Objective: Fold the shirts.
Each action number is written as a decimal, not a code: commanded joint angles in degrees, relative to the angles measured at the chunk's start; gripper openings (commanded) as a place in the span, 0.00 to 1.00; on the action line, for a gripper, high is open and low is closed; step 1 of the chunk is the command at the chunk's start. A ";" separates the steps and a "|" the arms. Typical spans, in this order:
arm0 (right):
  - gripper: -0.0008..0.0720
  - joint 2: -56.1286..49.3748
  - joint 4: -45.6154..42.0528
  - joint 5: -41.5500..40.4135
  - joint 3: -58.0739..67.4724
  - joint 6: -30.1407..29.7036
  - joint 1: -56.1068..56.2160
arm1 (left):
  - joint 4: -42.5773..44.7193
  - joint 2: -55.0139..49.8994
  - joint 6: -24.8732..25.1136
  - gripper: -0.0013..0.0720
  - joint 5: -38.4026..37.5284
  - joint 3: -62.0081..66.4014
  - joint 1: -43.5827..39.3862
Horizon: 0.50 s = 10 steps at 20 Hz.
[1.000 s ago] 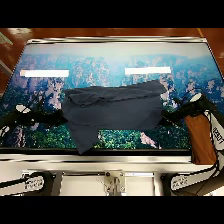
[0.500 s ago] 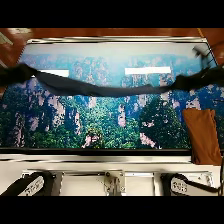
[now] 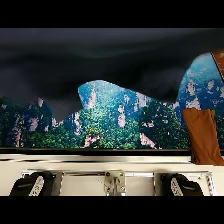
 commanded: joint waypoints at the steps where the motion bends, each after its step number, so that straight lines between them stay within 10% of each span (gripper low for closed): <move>1: 0.10 7.19 -8.09 5.05 0.79 3.48 0.02 | 7.28 5.68 -2.75 0.08 -8.39 1.46 0.02; 10: 0.10 6.47 -18.08 33.18 0.76 4.63 0.04 | 18.18 5.31 -6.71 0.08 -33.73 1.33 0.02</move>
